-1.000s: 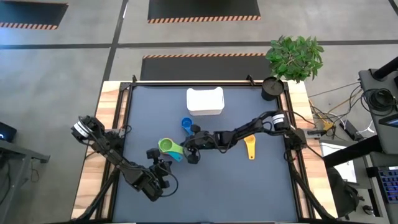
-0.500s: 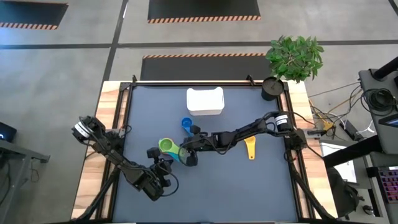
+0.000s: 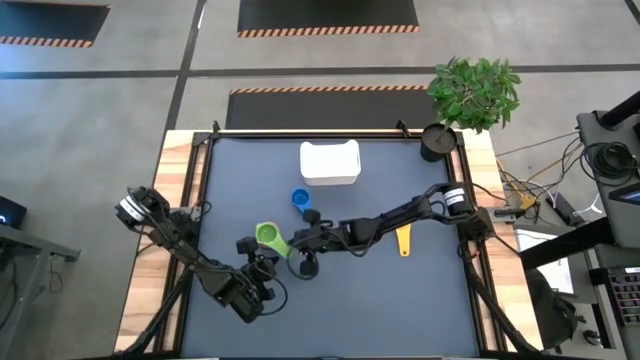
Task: Nest measuring cups in basket
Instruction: Stack the blue measuring cup on top of the green measuring cup
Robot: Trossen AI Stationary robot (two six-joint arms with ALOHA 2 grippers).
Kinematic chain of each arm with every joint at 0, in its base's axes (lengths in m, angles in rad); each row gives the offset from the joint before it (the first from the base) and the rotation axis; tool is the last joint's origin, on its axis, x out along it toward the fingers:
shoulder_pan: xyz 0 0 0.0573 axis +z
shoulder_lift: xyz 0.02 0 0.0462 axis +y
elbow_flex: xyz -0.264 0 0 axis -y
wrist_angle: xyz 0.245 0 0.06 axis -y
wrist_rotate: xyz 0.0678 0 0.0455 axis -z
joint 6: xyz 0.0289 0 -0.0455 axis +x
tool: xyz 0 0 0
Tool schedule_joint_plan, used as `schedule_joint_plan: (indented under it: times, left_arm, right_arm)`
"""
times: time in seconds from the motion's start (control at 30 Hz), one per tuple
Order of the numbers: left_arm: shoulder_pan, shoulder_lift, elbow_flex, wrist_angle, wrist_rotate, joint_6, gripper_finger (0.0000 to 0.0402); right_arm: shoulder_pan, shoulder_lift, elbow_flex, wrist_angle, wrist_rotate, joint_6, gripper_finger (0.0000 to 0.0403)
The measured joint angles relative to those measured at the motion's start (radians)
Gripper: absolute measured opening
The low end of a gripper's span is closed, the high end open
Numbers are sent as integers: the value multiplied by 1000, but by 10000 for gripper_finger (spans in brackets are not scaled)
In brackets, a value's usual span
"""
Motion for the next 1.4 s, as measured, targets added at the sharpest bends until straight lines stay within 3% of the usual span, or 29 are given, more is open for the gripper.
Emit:
schedule_joint_plan:
  times: [0.2, 0.37, 0.57, 0.73, 0.93, 1.07, 1.2, 1.4]
  left_arm:
    - [-1, -8, 0, -7, 1, 0, 0]
    - [-17, -98, 3, -94, 2, 12, 0]
    - [-21, -299, 8, -97, -8, 235, 0]
    - [-18, -456, 8, -94, -106, 446, 0]
    - [-17, -576, 0, -102, -254, 573, 0]
    - [-17, -614, -1, -152, -309, 577, 0]
    - [-17, -623, -2, -179, -324, 574, 0]
    - [-17, -609, -3, -190, -324, 570, 0]
  right_arm:
    - [-2, -14, -1, -78, 72, -9, 9]
    - [-7, -76, -1, -197, 105, -9, 9]
    - [-25, -153, -1, -308, 106, 30, 9]
    - [-63, -174, -1, -356, 106, 140, 9]
    - [-108, -159, -1, -381, 106, 230, 18]
    - [-118, -139, -3, -375, 105, 262, 55]
    - [-120, -110, -3, -356, 117, 278, 116]
    - [-125, -70, -3, -351, 225, 334, 217]
